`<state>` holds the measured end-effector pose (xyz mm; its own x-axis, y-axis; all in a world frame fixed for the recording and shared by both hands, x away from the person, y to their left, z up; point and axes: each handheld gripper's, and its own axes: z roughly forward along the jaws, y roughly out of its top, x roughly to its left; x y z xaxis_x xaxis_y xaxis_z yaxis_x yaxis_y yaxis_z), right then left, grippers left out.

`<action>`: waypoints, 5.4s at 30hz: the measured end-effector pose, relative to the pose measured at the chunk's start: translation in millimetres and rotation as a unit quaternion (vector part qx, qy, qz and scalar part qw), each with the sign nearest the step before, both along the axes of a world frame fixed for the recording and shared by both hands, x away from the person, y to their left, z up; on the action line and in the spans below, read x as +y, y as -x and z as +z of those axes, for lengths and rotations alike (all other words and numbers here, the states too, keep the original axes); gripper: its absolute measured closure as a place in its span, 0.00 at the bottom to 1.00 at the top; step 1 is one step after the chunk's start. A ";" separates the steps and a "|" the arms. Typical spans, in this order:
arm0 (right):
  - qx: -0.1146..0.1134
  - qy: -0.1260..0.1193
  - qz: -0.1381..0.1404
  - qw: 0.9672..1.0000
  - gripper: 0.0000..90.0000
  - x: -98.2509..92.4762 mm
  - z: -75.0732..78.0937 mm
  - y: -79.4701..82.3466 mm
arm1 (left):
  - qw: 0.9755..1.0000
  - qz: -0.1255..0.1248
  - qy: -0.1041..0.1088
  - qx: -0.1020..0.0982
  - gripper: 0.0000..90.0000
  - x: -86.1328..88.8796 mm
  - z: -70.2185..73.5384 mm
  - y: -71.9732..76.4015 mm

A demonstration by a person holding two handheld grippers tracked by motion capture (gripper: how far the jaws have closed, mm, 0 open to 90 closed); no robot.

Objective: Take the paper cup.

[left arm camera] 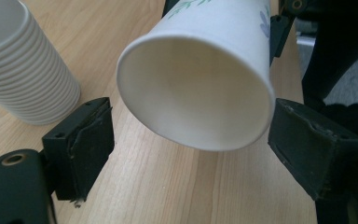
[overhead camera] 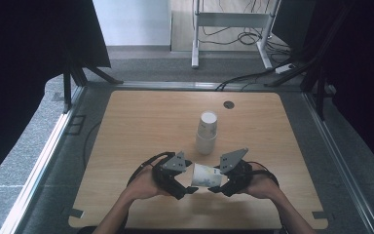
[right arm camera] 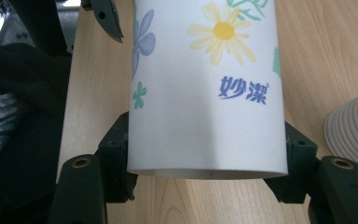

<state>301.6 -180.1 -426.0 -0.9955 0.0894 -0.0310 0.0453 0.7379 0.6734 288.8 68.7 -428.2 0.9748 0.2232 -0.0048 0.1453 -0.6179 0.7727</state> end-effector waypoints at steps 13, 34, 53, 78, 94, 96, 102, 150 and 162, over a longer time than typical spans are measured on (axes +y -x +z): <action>-0.009 -0.042 0.005 0.999 0.41 -11.2 -10.8 1.9 | 0.997 -0.007 0.071 0.020 0.17 7.2 -11.8 5.5; -0.011 -0.044 0.041 0.998 0.41 -5.4 -22.4 6.9 | 0.996 -0.018 0.080 0.037 0.22 2.2 -24.5 4.8; -0.001 -0.024 0.043 0.999 0.41 -3.6 -27.1 4.2 | 0.997 -0.017 0.072 0.024 0.34 1.8 -24.4 7.0; 0.009 -0.016 0.032 0.999 0.37 -4.9 -27.8 1.2 | 0.998 -0.013 0.063 0.019 0.36 4.0 -17.9 6.6; 0.010 0.044 -0.001 0.999 0.26 -1.0 -15.2 3.5 | 0.995 -0.028 -0.090 -0.017 0.36 -12.3 10.3 2.3; 0.006 0.056 0.000 0.998 0.26 2.4 -13.9 4.5 | 0.994 -0.034 -0.105 -0.019 0.36 -16.2 14.4 2.6; -0.005 0.097 0.006 0.995 0.24 16.9 -16.8 5.6 | 0.987 -0.053 -0.149 -0.029 0.36 -29.5 24.8 2.2; 0.016 0.022 -0.012 1.000 0.41 12.7 -15.2 3.2 | 0.999 -0.021 -0.048 0.005 0.17 -28.8 35.4 -3.2; 0.025 -0.034 -0.020 0.999 0.41 5.9 -23.0 3.8 | 0.999 -0.008 0.031 0.022 0.17 -20.1 24.2 -3.3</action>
<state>297.8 -174.2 -449.1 -0.9913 0.1291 0.0271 0.1091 0.6873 0.7182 292.1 48.6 -403.9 0.9767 0.2056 -0.0612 0.1705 -0.5710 0.8030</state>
